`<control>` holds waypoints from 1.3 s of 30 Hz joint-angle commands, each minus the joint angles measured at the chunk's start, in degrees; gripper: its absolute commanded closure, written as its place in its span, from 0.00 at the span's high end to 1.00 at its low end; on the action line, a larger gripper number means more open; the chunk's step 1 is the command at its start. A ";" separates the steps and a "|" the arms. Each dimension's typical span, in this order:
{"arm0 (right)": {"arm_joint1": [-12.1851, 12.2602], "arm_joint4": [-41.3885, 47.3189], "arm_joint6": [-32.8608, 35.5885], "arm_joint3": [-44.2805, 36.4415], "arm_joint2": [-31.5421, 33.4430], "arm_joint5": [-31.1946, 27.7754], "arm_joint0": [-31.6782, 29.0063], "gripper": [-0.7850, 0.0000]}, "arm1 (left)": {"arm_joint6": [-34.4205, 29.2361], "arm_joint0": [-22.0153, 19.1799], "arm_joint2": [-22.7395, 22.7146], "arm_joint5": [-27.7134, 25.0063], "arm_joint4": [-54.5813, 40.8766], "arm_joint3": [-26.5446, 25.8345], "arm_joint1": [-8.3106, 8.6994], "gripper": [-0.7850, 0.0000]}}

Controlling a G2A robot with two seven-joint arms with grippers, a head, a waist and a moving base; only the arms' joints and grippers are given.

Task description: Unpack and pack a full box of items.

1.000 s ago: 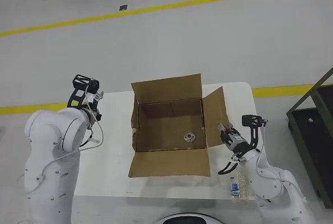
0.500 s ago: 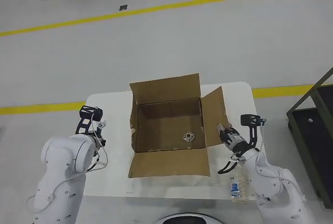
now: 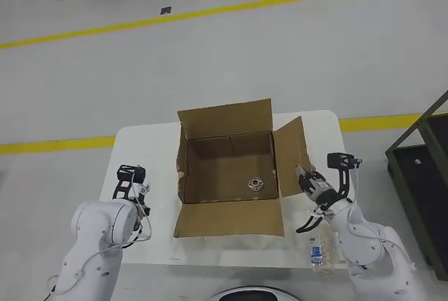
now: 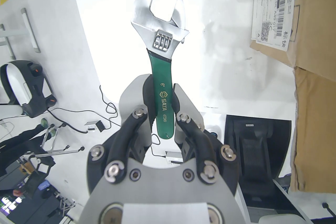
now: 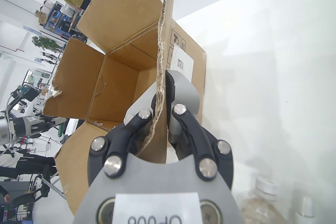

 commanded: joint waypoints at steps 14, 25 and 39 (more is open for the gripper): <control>0.24 0.38 0.82 0.53 -0.22 -1.75 0.40 0.00 | 3.51 0.21 0.83 -1.16 -0.28 0.80 0.00 0.00; 0.47 0.95 0.57 0.54 1.11 -1.76 -0.12 0.00 | 5.62 5.23 3.95 4.29 -1.56 3.99 -0.38 0.00; 0.63 1.56 0.19 0.40 1.36 -1.93 -0.34 0.00 | 10.96 6.31 6.24 7.19 -1.80 13.02 -0.71 0.00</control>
